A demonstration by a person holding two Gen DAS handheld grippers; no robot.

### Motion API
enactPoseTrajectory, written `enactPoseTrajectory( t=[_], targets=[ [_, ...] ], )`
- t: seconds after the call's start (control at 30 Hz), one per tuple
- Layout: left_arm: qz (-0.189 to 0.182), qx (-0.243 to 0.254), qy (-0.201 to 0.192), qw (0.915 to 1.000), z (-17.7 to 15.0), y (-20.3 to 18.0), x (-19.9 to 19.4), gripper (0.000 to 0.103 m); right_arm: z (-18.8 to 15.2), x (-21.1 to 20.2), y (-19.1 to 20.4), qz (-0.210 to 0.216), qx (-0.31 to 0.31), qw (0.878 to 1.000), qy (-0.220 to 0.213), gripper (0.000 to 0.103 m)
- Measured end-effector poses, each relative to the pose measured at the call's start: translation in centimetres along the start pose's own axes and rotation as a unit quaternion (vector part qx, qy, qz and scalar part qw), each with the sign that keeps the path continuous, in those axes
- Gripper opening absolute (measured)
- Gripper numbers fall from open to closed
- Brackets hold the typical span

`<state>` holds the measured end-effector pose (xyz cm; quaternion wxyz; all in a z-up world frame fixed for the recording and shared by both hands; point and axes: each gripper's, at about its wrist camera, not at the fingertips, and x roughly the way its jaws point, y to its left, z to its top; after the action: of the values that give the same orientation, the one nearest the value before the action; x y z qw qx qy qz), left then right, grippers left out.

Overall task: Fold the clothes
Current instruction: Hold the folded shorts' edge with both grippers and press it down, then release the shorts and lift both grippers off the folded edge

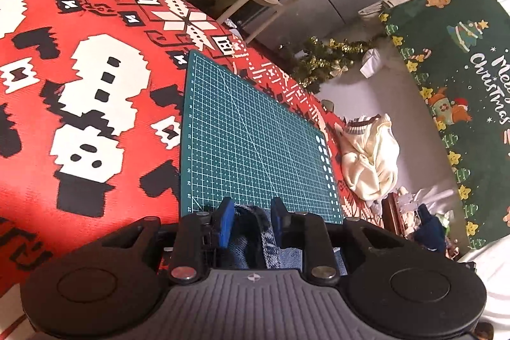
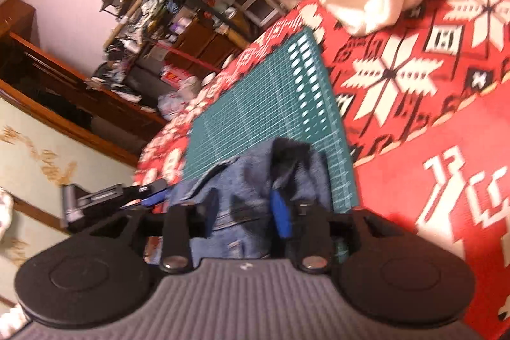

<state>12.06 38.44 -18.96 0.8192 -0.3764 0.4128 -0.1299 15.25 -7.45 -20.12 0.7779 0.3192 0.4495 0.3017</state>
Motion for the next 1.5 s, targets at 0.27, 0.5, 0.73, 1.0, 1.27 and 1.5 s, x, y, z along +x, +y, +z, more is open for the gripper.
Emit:
enactPoseTrajectory(
  t=[0.27,0.5,0.73,1.0,1.27,1.5],
  targets=[
    [-0.012,-0.002,0.014,0.9998,-0.2,0.0,-0.3,0.023,-1.6,0.3,0.0,-0.017,0.0,0.998,0.055,0.013],
    [-0.014,0.019,0.018,0.9996,-0.4,-0.9,-0.4,0.023,-2.4,-1.3,0.5,0.033,0.079,0.995,0.06,0.009],
    [-0.014,0.02,0.031,0.9992,-0.7,-1.1,-0.6,0.023,-4.3,-0.8,-0.6,-0.005,0.056,0.996,0.071,0.015],
    [-0.008,0.085,0.11,0.9903,-5.1,-3.4,-1.4,0.04,-6.0,-0.4,0.5,-0.026,0.0,0.995,0.096,0.015],
    [0.01,0.099,0.115,0.9884,-6.6,-3.5,-1.1,0.03,-6.8,-1.0,0.3,-0.016,0.027,0.996,0.088,0.011],
    [0.016,0.115,0.074,0.9905,-4.5,-4.4,-3.5,0.02,-5.7,-2.8,1.1,-0.028,-0.015,0.997,0.067,0.024]
  ],
)
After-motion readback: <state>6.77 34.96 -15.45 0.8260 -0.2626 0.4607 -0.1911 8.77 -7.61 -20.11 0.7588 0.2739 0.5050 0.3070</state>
